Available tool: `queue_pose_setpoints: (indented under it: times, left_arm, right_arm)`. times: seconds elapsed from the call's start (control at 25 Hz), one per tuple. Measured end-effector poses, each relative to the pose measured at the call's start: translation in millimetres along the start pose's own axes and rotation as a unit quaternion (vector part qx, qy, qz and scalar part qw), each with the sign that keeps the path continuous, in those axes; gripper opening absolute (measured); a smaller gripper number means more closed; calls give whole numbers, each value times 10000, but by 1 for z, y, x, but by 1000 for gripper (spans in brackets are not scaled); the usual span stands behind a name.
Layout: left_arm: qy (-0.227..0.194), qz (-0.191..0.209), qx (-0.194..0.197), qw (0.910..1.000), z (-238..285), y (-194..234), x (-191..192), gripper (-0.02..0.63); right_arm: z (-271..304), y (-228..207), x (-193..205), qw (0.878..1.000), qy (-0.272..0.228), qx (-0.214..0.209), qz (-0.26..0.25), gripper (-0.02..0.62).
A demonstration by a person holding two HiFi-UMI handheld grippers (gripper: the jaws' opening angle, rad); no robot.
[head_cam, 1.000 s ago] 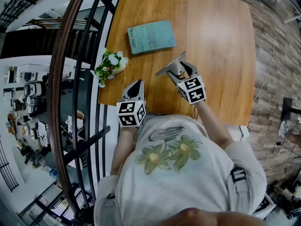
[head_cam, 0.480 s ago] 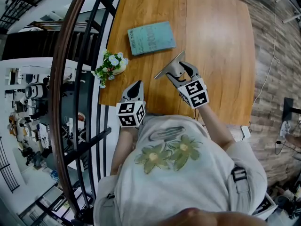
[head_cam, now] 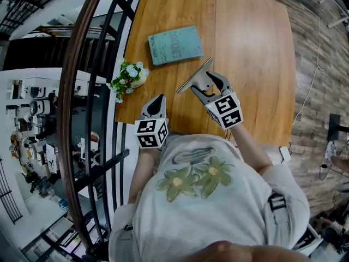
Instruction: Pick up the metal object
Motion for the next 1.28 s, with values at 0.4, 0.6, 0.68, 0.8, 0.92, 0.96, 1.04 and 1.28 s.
queue_pose_setpoints:
  times: [0.4,0.6,0.68,0.8,0.92,0.96,1.04,1.28]
  left_arm:
    - [-74,-41,-29,10000,-7,1,-3,15]
    - [-168,-39,2,9999,-11,-2,-10,15]
    - [-202,-41,12,9998,-12,-3,-13,15]
    - [-237,-49,26,9997,-14,-4,-15,15]
    - [-246,-57,26,9997,-15,-4,-16,15]
    - [-247,-60,25,9997,-15,-4,-15,15]
    - [-249,-65,24,9997,-15,-4,-14,15]
    - [-255,-62,19,9997,-16,-3,-13,15]
  right_arm:
    - [-15,16,-36,9989,-428,-124,-169,293]
    - [-20,17,-47,9979,-606,-90,-211,293]
    - [-22,18,-51,9974,-674,-56,-233,293]
    - [-24,19,-56,9968,-752,-41,-260,293]
    - [-26,22,-61,9964,-796,-55,-294,293]
    - [-27,23,-62,9963,-807,-58,-306,293]
    - [-27,24,-63,9960,-834,-62,-325,293]
    - [-28,29,-69,9952,-902,-77,-360,293]
Point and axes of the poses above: the fingertips, and each gripper's own axes: z forward along the fingers, y to its left, x out of its underside, the point moved 3 cm from there along -z, backward along the fingers, and after that the axes turned 13 degrees about -x, right-handed, at the moved point
